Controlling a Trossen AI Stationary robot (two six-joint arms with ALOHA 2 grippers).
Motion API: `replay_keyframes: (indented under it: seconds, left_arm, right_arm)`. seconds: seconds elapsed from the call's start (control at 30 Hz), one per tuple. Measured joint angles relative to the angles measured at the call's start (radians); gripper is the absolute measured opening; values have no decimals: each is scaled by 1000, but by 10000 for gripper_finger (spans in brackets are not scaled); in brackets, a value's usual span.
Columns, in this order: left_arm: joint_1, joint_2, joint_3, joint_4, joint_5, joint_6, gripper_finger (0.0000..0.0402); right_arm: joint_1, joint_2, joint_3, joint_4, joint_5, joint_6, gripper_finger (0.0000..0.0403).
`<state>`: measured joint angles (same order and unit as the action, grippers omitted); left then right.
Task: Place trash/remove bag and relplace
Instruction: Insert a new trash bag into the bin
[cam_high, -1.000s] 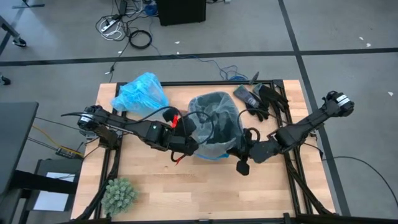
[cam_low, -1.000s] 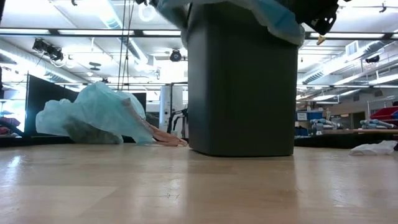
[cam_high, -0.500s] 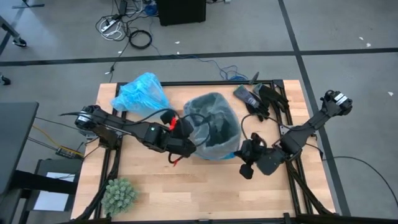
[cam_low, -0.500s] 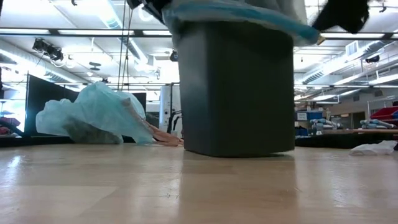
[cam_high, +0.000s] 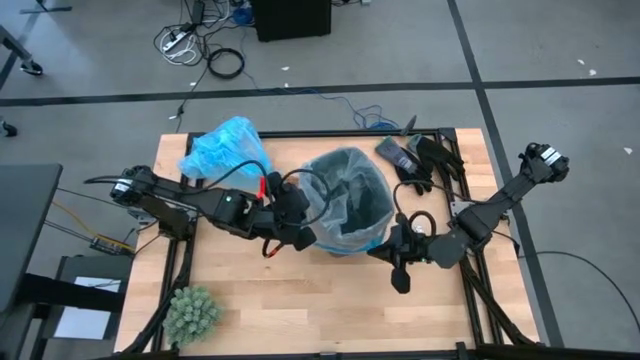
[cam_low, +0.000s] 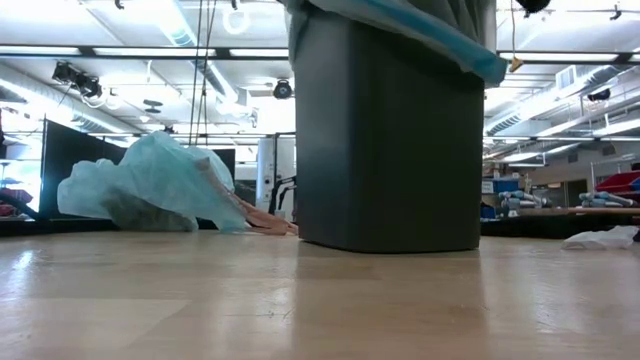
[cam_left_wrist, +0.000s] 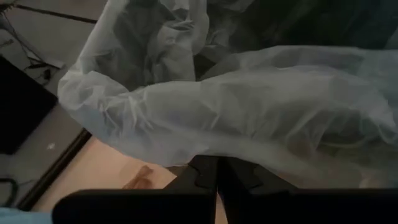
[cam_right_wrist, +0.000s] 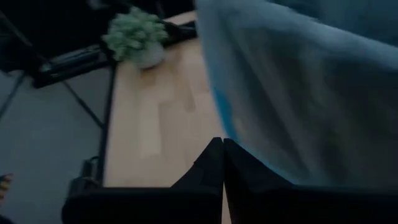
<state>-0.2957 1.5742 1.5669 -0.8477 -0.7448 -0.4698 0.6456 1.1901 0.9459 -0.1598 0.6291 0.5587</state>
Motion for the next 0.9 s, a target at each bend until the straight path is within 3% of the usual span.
replay_keyframes:
  seconds: [0.13,0.33,0.43,0.6,0.8,0.9]
  left_arm:
    - [3,10,0,17,3,-20,17]
    - [-5,19,0,30,6,-86,20]
    - [-8,18,0,27,2,-110,37]
    - [-7,10,1,-48,9,-177,114]
    - [-7,7,61,-281,16,-293,238]
    - [-7,7,105,-379,17,-298,279]
  right_arm:
    - [31,2,0,31,2,-41,0]
    - [82,2,0,-53,176,-92,0]
    - [86,2,0,-82,206,-121,0]
    - [85,2,0,-83,186,-160,0]
    - [85,2,0,-84,141,-215,0]
    - [76,2,0,-83,112,-247,0]
